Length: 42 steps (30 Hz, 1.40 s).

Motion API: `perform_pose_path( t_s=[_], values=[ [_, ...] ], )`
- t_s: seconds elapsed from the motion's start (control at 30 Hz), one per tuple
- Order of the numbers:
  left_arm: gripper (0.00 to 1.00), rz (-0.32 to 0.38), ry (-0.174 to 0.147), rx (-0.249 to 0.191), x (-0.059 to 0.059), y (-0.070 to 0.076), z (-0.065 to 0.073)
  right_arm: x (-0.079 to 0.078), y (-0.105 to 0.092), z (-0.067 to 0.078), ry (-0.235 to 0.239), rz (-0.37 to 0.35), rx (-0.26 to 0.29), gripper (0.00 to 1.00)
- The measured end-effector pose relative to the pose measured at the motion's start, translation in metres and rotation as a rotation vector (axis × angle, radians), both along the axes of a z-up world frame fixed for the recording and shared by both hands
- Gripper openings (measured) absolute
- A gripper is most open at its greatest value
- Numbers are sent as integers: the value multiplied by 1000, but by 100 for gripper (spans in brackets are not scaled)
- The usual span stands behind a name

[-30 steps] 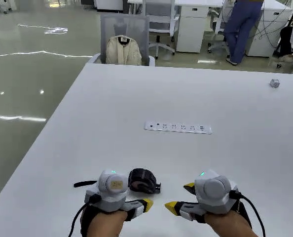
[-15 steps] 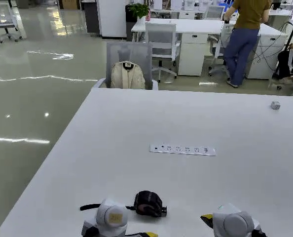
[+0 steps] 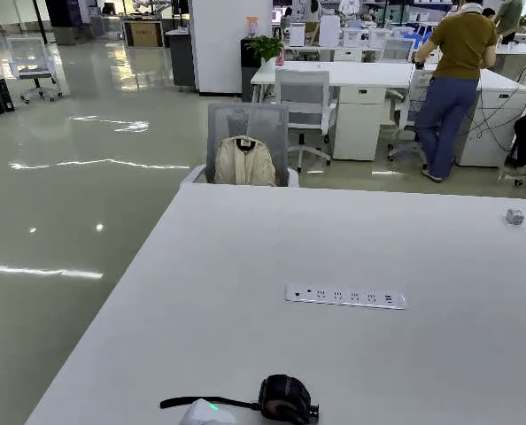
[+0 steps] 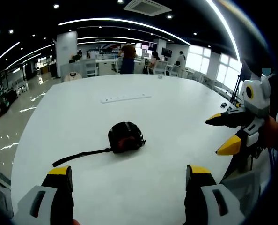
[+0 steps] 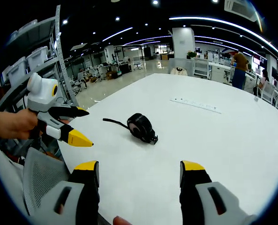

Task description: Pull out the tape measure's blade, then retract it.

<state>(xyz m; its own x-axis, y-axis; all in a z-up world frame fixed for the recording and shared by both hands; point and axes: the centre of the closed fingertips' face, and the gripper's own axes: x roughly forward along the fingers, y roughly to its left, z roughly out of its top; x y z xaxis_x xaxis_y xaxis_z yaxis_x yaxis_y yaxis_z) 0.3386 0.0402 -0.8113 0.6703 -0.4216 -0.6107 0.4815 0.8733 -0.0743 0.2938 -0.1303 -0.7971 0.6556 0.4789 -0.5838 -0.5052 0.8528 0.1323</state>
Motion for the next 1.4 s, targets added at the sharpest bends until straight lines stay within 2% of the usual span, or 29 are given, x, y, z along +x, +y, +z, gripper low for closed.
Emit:
perform_pose_path(
  t_s=[0.13,0.17,0.27,0.4,0.5,0.67,0.93,1.13,1.4],
  values=[
    [99,-9,-14,-5,-5,2,8,-7,-2,2,7,-13,6,73],
    [99,-19,-28,4,-7,2,12,-9,-4,4,10,-20,7,74],
    [98,-10,-26,-17,-12,3,16,-12,-8,9,10,-36,12,75],
    [98,-11,-35,-21,-17,4,21,-15,-16,11,22,-67,16,77],
    [98,-1,-33,-35,-21,8,24,-20,-19,14,29,-72,21,79],
    [99,9,-35,-33,-29,17,26,-26,-20,11,50,-79,13,81],
    [100,33,-13,-19,-37,37,21,-34,-21,17,64,-80,8,83],
    [100,62,-10,-17,-38,49,24,-38,-22,19,62,-77,-5,84],
    [100,78,-31,-21,-34,53,34,-44,-26,17,71,-85,-12,84]
  ],
)
